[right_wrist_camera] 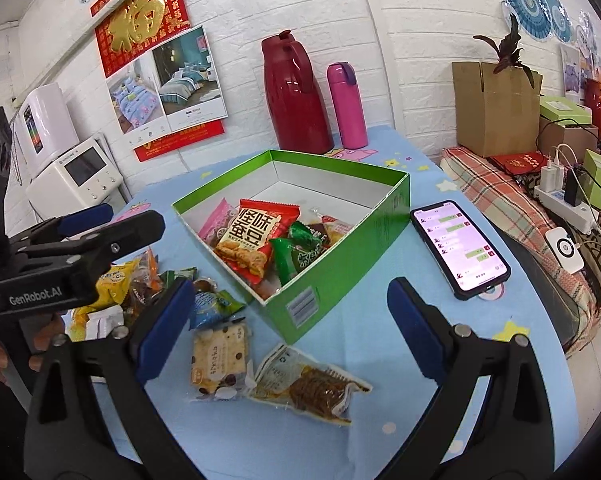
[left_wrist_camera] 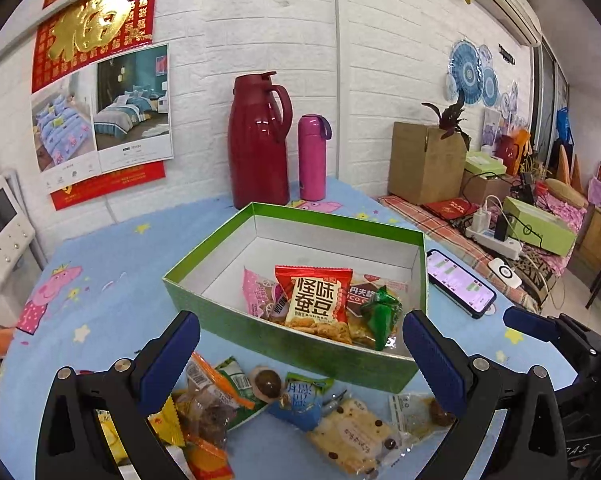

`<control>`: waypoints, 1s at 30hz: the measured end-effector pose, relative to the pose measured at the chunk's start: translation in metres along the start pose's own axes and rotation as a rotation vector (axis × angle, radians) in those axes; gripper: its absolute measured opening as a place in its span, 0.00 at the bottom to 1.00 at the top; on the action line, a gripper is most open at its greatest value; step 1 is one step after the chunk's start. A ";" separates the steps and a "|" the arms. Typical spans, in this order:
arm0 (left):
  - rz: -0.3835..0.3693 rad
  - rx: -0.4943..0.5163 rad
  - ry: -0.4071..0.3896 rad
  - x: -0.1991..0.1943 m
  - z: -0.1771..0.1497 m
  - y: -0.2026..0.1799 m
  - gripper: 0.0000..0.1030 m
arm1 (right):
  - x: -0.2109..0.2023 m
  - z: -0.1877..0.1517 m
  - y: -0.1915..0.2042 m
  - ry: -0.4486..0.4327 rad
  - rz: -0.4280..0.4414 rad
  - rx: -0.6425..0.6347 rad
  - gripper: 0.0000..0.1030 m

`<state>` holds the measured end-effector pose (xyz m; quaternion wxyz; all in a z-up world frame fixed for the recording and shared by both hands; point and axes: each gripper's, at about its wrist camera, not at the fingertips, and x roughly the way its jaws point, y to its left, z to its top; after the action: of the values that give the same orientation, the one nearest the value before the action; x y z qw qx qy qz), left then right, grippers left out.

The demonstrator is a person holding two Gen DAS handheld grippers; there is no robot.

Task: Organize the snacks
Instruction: 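Place the green snack and red bag into the box, opening both tools, then grasp the brown meat pack with the right tool while the left tool grasps the cream cookie pack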

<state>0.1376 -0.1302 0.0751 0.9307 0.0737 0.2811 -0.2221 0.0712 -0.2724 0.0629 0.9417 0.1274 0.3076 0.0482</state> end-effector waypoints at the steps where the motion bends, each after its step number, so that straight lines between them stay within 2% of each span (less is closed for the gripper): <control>1: -0.002 -0.002 0.004 -0.003 -0.003 0.000 1.00 | -0.001 -0.003 0.001 0.009 0.007 -0.003 0.94; 6: -0.021 -0.028 0.048 -0.009 -0.019 0.001 1.00 | 0.005 -0.021 0.000 0.091 0.039 -0.026 0.94; 9: -0.027 -0.035 0.104 -0.009 -0.032 0.005 1.00 | 0.016 -0.030 -0.004 0.173 0.070 -0.047 0.94; 13: -0.038 -0.036 0.157 -0.013 -0.057 0.017 1.00 | 0.028 -0.038 -0.006 0.239 0.070 -0.111 0.94; 18: -0.052 -0.072 0.203 -0.013 -0.077 0.030 1.00 | 0.046 -0.036 -0.005 0.262 0.122 -0.143 0.94; 21: -0.077 -0.076 0.218 -0.015 -0.084 0.033 1.00 | 0.054 -0.044 -0.004 0.306 0.112 -0.144 0.92; 26: -0.113 -0.049 0.241 -0.016 -0.094 0.026 1.00 | 0.028 -0.070 0.007 0.312 0.147 -0.163 0.80; 28: -0.136 -0.047 0.256 -0.013 -0.096 0.019 1.00 | 0.015 -0.078 0.008 0.317 0.192 -0.128 0.79; 30: -0.143 -0.051 0.269 -0.007 -0.097 0.013 1.00 | 0.004 -0.083 0.010 0.297 0.194 -0.114 0.79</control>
<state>0.0908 -0.0906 -0.0013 0.8679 0.0589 0.4136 -0.2689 0.0250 -0.2451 -0.0010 0.8825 0.0945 0.4263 0.1744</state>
